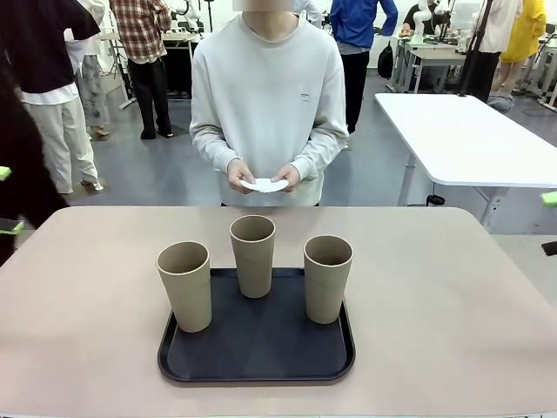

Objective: Place coasters on the table and set cups on them.
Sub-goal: Pick up one Reusable plastic cup and place it on a coaster set by the human.

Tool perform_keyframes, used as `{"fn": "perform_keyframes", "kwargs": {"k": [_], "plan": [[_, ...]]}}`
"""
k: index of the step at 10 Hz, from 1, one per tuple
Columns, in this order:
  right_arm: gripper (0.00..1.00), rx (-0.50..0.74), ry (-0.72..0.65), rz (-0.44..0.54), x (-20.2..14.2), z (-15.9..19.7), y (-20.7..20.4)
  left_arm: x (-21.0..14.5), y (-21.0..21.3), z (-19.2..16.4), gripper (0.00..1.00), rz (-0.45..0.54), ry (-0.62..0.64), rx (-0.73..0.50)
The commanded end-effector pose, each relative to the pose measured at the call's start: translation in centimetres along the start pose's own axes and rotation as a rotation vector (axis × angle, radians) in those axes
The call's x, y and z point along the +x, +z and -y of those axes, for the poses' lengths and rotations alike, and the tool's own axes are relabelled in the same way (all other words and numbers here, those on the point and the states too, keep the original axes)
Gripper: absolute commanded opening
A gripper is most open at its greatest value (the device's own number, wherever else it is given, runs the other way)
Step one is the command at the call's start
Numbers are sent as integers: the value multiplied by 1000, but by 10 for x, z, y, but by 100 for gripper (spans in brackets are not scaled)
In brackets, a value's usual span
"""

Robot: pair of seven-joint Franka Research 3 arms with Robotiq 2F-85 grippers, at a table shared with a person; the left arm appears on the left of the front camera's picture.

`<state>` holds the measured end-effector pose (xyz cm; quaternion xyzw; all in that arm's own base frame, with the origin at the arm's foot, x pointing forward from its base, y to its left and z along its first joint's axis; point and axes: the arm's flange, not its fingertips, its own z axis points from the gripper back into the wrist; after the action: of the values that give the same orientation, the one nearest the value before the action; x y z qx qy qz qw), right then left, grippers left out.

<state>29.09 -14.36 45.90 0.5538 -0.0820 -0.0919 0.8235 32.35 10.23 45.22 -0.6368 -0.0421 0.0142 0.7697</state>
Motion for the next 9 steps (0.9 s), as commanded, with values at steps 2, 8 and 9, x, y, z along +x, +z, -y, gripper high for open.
{"fn": "perform_keyframes", "kwargs": {"k": [2,8,9], "plan": [[100,53,-1,43,5,-14,19,4,32,-1,100,97,54,5],[100,35,-30,45,3,-15,25,-1,55,-9,100,137,73,19],[100,35,-30,45,3,-15,25,-1,55,-9,100,137,73,19]]}}
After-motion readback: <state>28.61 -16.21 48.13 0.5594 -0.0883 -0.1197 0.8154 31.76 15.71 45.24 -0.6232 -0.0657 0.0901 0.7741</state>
